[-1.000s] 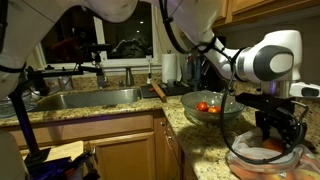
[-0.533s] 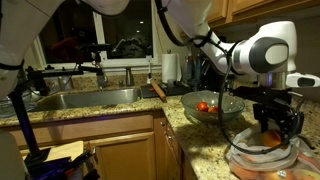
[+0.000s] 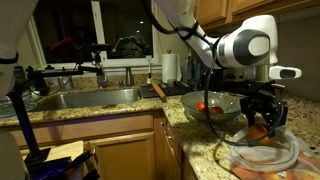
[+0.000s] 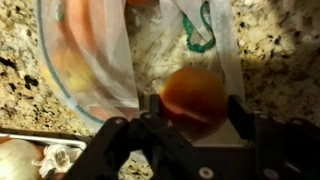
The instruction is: Pick up the mango from the bag and put it in the bowl
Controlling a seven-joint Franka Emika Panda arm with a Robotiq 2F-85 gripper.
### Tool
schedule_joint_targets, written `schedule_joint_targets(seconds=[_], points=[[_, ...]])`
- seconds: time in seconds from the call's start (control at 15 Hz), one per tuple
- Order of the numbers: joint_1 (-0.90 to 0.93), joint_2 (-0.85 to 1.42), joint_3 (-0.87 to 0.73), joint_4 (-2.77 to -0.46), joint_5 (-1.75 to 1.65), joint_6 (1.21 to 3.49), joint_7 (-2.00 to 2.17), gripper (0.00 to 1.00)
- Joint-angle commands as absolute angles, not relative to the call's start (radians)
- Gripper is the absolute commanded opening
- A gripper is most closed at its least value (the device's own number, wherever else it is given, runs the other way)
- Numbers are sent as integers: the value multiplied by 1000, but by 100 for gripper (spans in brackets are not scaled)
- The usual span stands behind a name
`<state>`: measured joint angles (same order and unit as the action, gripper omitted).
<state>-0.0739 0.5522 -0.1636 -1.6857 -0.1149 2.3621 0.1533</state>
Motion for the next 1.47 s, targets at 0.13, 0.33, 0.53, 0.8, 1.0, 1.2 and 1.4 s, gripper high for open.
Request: schedule_joint_targets(seconds=[0.13, 0.33, 0.53, 0.8, 1.0, 1.2, 1.4], points=[[-54, 401, -166, -1858, -167, 2426, 140, 44], [-61, 369, -143, -1883, -145, 2454, 105, 44], [-66, 344, -116, -1900, -123, 2483, 65, 44], [-67, 327, -77, -1897, -89, 2510, 12, 44], [-67, 322, -53, -1892, -64, 2523, -18, 44], [-67, 318, -38, -1886, -45, 2525, -43, 44], [-76, 331, -13, -1863, -6, 2507, -93, 44]])
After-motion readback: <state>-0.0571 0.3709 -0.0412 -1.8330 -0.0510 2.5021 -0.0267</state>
